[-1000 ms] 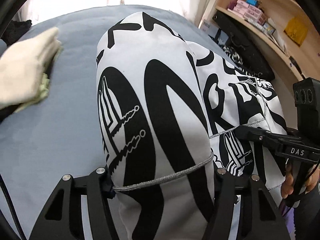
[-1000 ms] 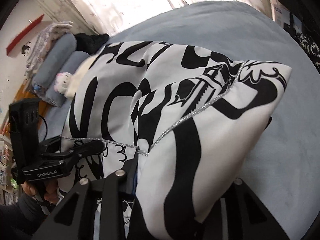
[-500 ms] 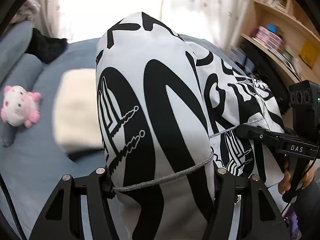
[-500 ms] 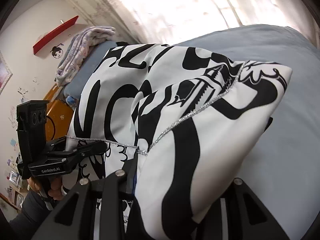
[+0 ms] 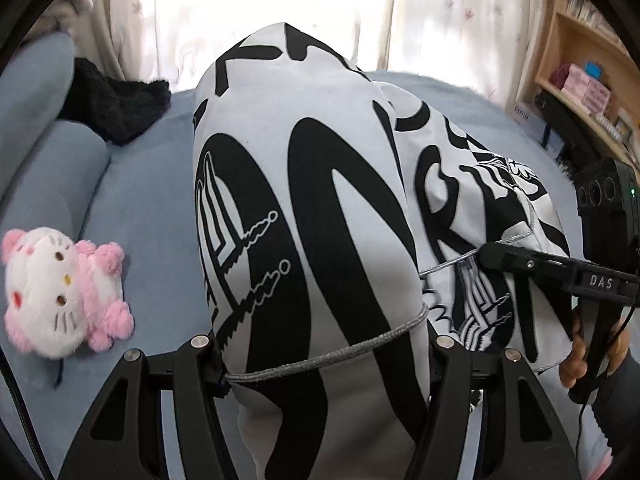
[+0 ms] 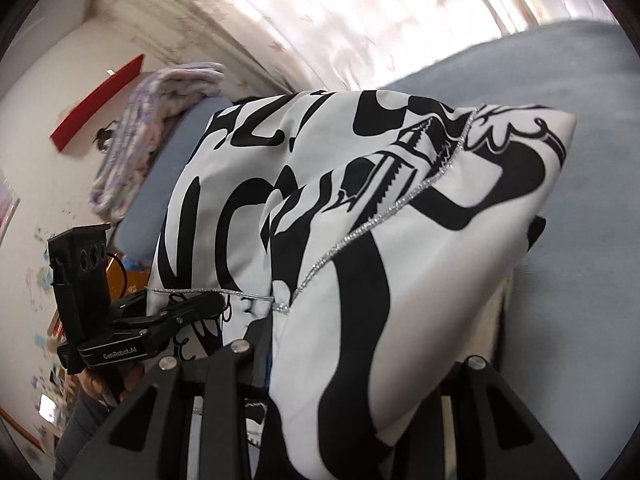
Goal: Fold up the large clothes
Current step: 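Grasp the jacket bundle with both grippers and lift it, then carry the bundle onto the cream garment stack and open both grippers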
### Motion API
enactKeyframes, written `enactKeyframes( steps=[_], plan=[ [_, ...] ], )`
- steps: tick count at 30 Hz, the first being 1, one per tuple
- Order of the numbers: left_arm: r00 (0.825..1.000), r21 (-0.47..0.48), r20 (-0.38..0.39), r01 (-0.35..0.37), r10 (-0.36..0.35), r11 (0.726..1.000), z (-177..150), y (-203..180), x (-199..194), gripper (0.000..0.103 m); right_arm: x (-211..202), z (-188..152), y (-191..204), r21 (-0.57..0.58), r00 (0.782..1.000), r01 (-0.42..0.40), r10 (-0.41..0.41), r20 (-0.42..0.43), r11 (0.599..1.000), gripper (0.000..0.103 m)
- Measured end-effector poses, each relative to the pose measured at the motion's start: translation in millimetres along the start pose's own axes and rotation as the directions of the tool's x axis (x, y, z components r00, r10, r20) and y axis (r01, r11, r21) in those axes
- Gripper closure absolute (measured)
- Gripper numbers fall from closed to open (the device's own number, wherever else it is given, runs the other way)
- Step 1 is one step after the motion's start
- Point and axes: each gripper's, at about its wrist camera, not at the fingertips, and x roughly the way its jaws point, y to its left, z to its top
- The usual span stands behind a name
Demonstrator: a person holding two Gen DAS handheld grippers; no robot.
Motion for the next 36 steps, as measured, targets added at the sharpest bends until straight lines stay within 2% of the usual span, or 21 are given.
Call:
enactKeyframes(
  steps=[3, 5, 7, 9, 12, 14, 16, 18, 19, 21, 23, 24, 25, 26, 27, 29, 30, 32, 34, 36],
  plan=[
    [0.997, -0.045, -0.070, 0.028, -0.031, 0.999, -3, 26, 42, 0.025, 38, -12, -37, 0.078, 0.999, 0.016, -0.013, -0.043, 0.997, 0.061],
    [0.995, -0.082, -0.070, 0.062, -0.068, 0.995, -9, 37, 52, 0.009, 42, -19, -54, 0.120, 0.999, -0.031, 0.034, -0.022, 0.992, 0.057],
    [0.991, -0.118, -0.064, 0.106, -0.114, 0.987, -15, 45, 58, 0.005, 37, -26, -62, 0.120, 0.998, -0.068, 0.070, -0.012, 0.990, 0.057],
    [0.991, -0.123, -0.054, 0.118, -0.125, 0.985, -17, 49, 58, 0.004, 33, -30, -60, 0.093, 0.998, -0.061, 0.064, -0.023, 0.994, 0.056],
    [0.995, -0.126, -0.035, 0.090, -0.095, 0.988, -19, 50, 47, 0.004, 15, -32, -53, 0.056, 0.998, -0.001, 0.004, -0.062, 0.998, 0.053],
    [0.999, -0.121, -0.022, 0.042, -0.046, 0.992, -21, 46, 31, 0.005, 5, -27, -40, 0.021, 0.994, 0.078, -0.076, -0.084, 0.997, 0.053],
    [0.999, -0.098, 0.041, -0.026, 0.030, 0.995, -24, 38, 1, 0.005, -12, -28, -26, -0.033, 0.985, 0.156, -0.158, -0.069, 0.987, 0.053],
    [0.986, -0.115, 0.145, -0.068, 0.085, 0.991, -28, 38, -29, 0.006, -34, -28, -14, -0.082, 0.975, 0.221, -0.223, -0.010, 0.972, 0.053],
    [0.979, -0.127, 0.180, -0.077, 0.099, 0.989, -29, 34, -41, 0.009, -45, -29, -4, -0.107, 0.967, 0.253, -0.250, 0.042, 0.961, 0.053],
    [0.962, -0.149, 0.255, -0.062, 0.099, 0.987, -32, 29, -58, 0.021, -64, -31, 14, -0.149, 0.953, 0.287, -0.267, 0.142, 0.946, 0.053],
    [0.956, -0.143, 0.279, -0.046, 0.085, 0.989, -33, 19, -60, 0.056, -66, -27, 34, -0.183, 0.945, 0.291, -0.251, 0.212, 0.939, 0.054],
    [0.958, -0.139, 0.269, -0.063, 0.098, 0.988, -31, 15, -53, 0.064, -62, -28, 44, -0.203, 0.940, 0.296, -0.247, 0.234, 0.933, 0.054],
    [0.960, -0.130, 0.258, -0.081, 0.113, 0.988, -32, 9, -47, 0.078, -54, -25, 50, -0.209, 0.938, 0.298, -0.245, 0.244, 0.932, 0.054],
    [0.961, -0.123, 0.240, -0.107, 0.134, 0.987, -32, 5, -39, 0.084, -45, -24, 55, -0.217, 0.941, 0.289, -0.235, 0.246, 0.932, 0.058],
    [0.963, -0.117, 0.216, -0.136, 0.159, 0.984, -33, 3, -27, 0.086, -35, -24, 58, -0.224, 0.944, 0.281, -0.227, 0.238, 0.933, 0.060],
    [0.950, -0.107, 0.239, -0.181, 0.202, 0.978, -35, -5, -21, 0.086, -16, -26, 57, -0.231, 0.939, 0.312, -0.263, 0.222, 0.921, 0.063],
    [0.937, -0.097, 0.261, -0.214, 0.232, 0.972, -37, -5, -17, 0.086, -4, -29, 51, -0.227, 0.928, 0.350, -0.304, 0.215, 0.909, 0.063],
    [0.925, -0.103, 0.268, -0.250, 0.268, 0.963, -40, -1, -10, 0.086, 9, -37, 31, -0.202, 0.908, 0.408, -0.373, 0.192, 0.890, 0.066],
    [0.931, -0.118, 0.253, -0.241, 0.264, 0.963, -46, 6, -2, 0.084, 15, -46, 10, -0.193, 0.899, 0.429, -0.395, 0.189, 0.882, 0.080],
    [0.934, -0.136, 0.248, -0.229, 0.257, 0.964, -51, 11, 5, 0.084, 10, -50, 0, -0.188, 0.910, 0.399, -0.363, 0.202, 0.897, 0.080]
  ],
)
